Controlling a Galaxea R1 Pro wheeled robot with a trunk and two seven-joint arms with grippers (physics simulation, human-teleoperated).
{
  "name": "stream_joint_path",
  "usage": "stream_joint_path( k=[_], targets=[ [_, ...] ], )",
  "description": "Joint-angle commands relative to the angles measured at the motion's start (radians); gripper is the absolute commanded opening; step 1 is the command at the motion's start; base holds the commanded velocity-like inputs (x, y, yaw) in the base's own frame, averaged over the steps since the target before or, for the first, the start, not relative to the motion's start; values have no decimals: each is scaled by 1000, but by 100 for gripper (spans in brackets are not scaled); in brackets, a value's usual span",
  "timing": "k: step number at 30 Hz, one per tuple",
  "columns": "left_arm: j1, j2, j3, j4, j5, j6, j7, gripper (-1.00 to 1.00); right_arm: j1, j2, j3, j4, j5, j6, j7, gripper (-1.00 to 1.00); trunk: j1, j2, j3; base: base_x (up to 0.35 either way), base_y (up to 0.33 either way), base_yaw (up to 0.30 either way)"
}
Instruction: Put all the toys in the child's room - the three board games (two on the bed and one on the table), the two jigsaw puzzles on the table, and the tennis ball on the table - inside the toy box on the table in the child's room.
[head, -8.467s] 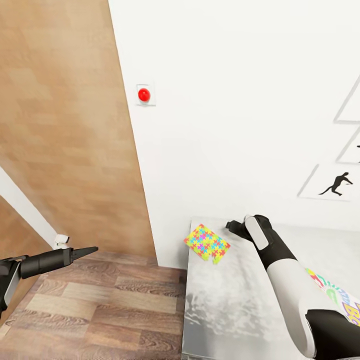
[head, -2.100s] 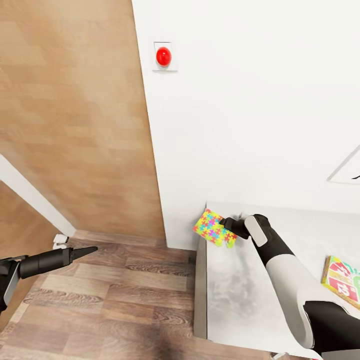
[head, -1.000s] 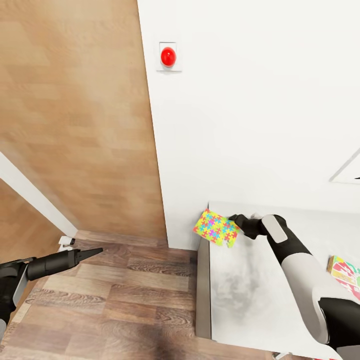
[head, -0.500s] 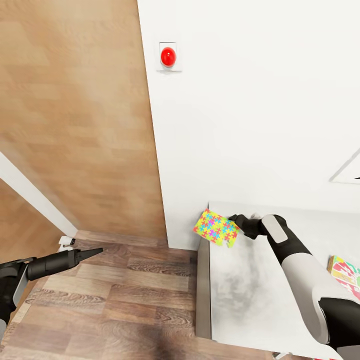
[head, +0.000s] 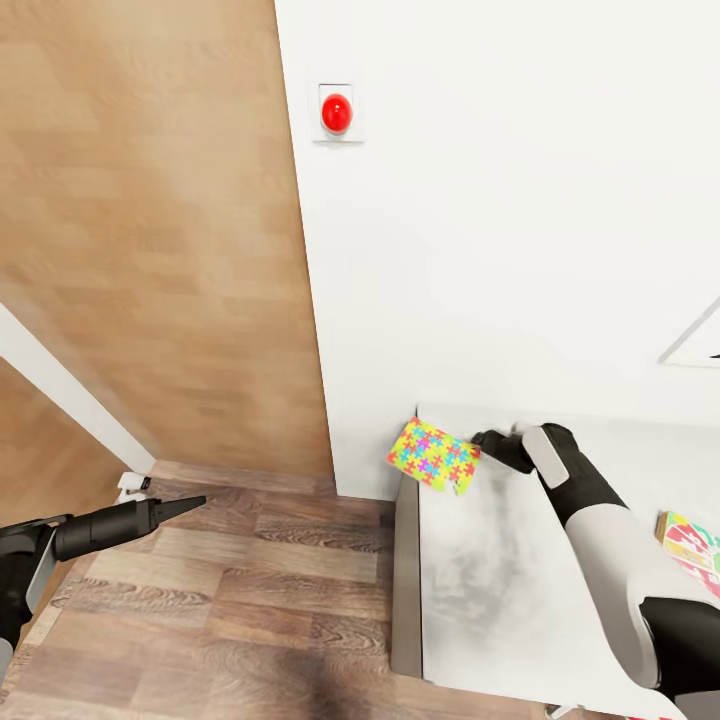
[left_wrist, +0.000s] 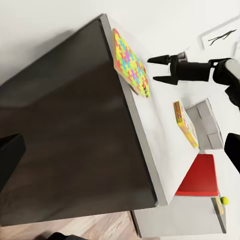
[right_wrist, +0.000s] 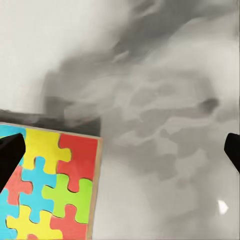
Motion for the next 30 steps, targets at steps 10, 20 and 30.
stream_joint_path(
  k=[10, 20, 30],
  targets=[
    [-1, 0, 0, 0, 0, 11, -5, 100, 0, -15, 0, -104, -12, 66, -9, 100, 1, -2, -2, 0, 0, 0],
    [-1, 1, 1, 0, 0, 11, -5, 100, 0, -17, 0, -110, -17, 75, -9, 100, 1, -2, -2, 0, 0, 0],
    [-1, 1, 2, 0, 0, 11, -5, 100, 24, -60, -10, -181, -98, 132, 65, 100, 1, -2, -2, 0, 0, 0]
  ],
)
